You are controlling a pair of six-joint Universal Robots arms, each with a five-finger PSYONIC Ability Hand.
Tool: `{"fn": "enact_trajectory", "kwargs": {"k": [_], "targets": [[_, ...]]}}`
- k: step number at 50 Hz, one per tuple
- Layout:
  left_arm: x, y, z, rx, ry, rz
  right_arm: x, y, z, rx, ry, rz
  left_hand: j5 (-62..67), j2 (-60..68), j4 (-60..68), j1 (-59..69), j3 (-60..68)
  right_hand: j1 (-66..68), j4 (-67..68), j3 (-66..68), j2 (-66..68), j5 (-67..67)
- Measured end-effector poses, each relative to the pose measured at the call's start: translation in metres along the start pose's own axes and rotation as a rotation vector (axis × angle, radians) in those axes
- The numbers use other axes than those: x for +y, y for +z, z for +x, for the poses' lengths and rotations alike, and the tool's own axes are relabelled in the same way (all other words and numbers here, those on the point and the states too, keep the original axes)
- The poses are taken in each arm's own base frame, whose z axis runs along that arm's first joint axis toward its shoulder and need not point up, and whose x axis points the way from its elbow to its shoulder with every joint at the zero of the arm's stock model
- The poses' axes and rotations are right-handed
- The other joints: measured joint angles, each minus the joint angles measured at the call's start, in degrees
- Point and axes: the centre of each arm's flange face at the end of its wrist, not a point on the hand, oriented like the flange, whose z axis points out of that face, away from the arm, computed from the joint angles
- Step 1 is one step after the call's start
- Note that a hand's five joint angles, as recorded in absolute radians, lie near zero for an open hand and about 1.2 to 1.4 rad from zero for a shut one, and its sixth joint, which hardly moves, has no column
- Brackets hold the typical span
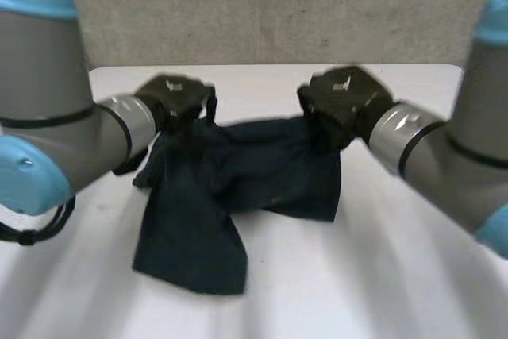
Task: Fold the shorts.
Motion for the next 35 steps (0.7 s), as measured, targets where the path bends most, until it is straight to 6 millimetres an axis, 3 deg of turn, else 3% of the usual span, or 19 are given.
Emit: {"fn": "enact_trajectory", "kwargs": {"k": [3,5,7,13,21,27,35], "targets": [[0.020,0.008,0.004,0.007,0.002,-0.067,0.025,0.016,-0.008,-0.022,0.047,-0.055,-10.03,-9.24,-9.74,-8.60,-9.21,0.00,0.00,0.00,0.00,0.07],[0.025,0.010,0.004,0.004,0.000,-0.085,0.030,0.020,-0.010,-0.027,0.059,-0.065,-12.20,-11.05,-11.96,-10.03,-11.01,0.00,0.00,0.00,0.00,0.12],[0.036,0.012,0.006,-0.020,-0.016,-0.123,0.051,0.034,-0.017,-0.040,0.110,-0.102,-15.02,-13.97,-14.85,-11.87,-13.78,0.00,0.00,0.00,0.00,0.68],[0.046,-0.003,0.006,-0.199,-0.137,-0.144,0.075,0.049,-0.023,-0.037,0.161,-0.129,-21.07,-20.02,-20.65,-18.16,-20.16,0.00,0.00,0.00,0.00,0.69],[0.046,-0.043,0.009,-0.367,-0.331,-0.100,0.076,0.053,-0.018,0.013,0.157,-0.106,-22.87,-22.12,-22.36,-18.84,-21.88,0.00,0.00,0.00,0.00,0.69],[0.064,-0.073,0.023,-0.359,-0.490,-0.132,0.074,0.051,-0.013,0.042,0.153,-0.098,-23.31,-22.61,-22.68,-18.84,-21.88,0.00,0.00,0.00,0.00,0.69],[0.092,-0.082,0.038,-0.271,-0.561,-0.246,0.070,0.045,-0.013,0.049,0.147,-0.077,-23.30,-22.61,-22.68,-18.84,-21.88,0.00,0.00,0.00,0.00,0.69]]}}
